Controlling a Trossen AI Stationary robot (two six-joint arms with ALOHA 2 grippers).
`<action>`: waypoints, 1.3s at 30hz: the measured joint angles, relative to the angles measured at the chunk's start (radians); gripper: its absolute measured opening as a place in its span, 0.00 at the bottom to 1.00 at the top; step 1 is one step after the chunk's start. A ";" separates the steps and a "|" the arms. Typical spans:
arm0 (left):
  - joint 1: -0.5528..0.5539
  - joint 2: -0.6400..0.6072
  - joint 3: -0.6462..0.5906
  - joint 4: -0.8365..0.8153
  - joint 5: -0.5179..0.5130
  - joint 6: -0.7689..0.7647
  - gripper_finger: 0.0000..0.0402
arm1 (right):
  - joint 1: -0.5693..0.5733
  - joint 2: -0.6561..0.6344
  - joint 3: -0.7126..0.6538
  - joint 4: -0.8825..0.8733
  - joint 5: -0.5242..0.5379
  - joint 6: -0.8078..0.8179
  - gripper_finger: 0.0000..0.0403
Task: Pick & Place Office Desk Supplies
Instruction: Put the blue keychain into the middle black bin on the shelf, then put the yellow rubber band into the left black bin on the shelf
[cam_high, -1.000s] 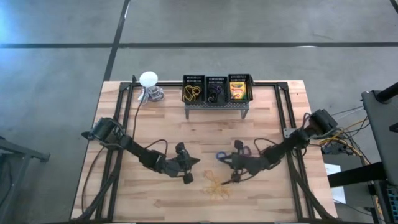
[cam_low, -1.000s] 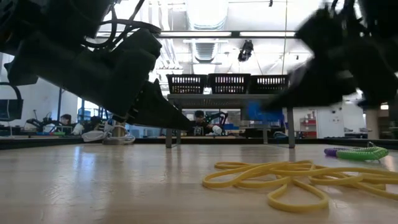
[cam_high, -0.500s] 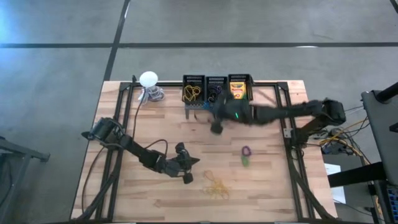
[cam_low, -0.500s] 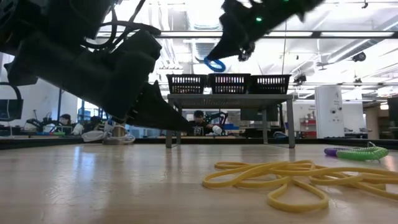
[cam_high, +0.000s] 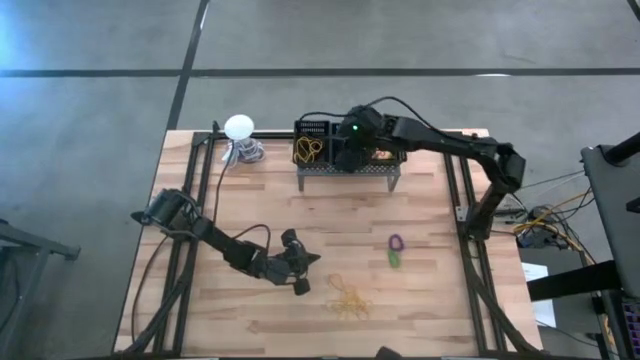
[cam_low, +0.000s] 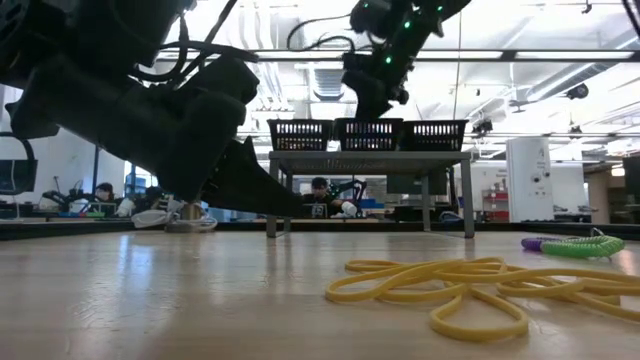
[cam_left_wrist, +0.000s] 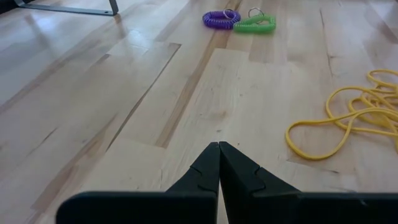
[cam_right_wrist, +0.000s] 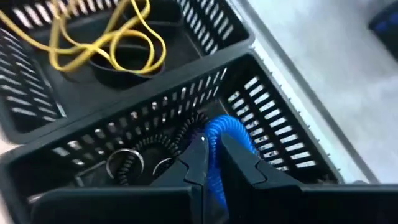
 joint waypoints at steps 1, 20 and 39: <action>0.000 0.000 0.000 0.000 0.000 0.000 0.03 | -0.006 0.011 0.008 -0.009 -0.003 0.006 0.06; 0.000 0.000 0.000 -0.024 0.000 0.002 0.03 | 0.101 -0.105 0.069 -0.093 -0.002 0.004 0.40; -0.001 0.000 0.000 -0.023 0.001 0.002 0.03 | 0.830 -0.215 -0.622 0.572 0.023 0.324 0.30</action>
